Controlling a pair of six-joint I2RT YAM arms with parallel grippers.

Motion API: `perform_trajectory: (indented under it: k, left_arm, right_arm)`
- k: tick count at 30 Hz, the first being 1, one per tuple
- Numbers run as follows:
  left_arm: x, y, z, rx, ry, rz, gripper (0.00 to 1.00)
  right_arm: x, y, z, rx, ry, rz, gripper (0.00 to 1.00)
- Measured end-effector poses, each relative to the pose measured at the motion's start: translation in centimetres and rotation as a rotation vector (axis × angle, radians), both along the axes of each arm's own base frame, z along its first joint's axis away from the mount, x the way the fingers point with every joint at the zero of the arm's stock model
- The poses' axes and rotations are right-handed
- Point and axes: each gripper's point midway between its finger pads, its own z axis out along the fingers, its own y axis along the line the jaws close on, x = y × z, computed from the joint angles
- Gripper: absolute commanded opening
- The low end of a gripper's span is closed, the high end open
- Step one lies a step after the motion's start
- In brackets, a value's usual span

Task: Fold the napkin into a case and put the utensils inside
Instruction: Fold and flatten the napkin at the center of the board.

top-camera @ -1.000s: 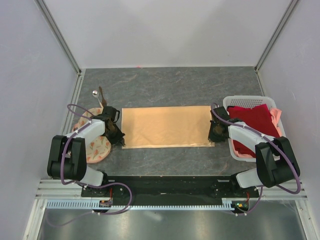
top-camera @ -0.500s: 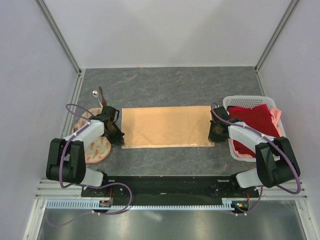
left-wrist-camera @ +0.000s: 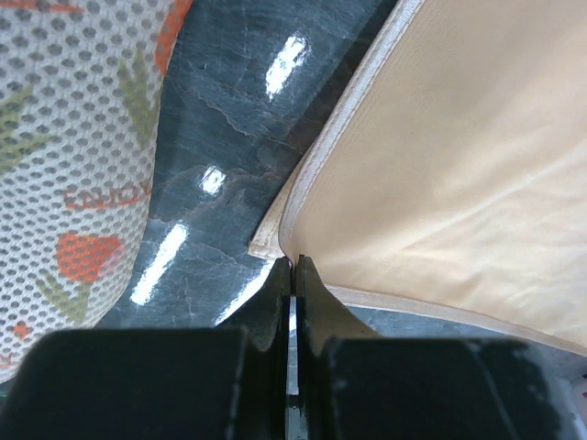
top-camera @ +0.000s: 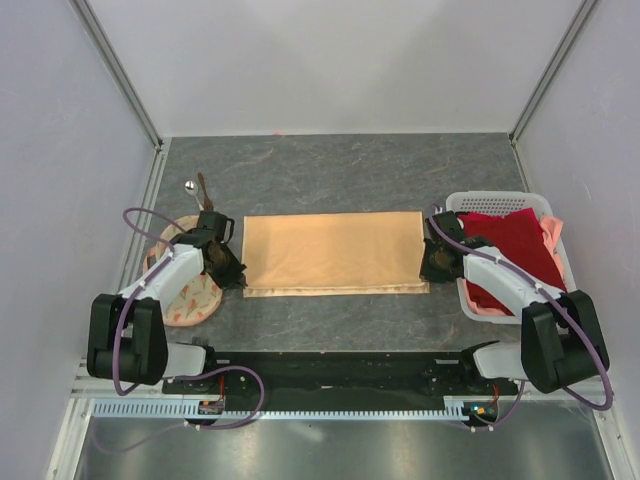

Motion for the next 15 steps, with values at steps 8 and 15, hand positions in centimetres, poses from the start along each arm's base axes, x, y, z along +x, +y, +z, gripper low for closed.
perform_trajectory:
  k: [8,15]
  left_arm:
    - [-0.5,0.0,0.6,-0.005,-0.013,0.000,0.02]
    - [-1.9,0.0,-1.4,-0.003,0.075,-0.002,0.12]
  right_arm:
    - [-0.2,-0.1,0.7,0.002,-0.011,-0.002,0.07]
    - [-0.7,-0.2,-0.7,-0.008,0.032,-0.005,0.08]
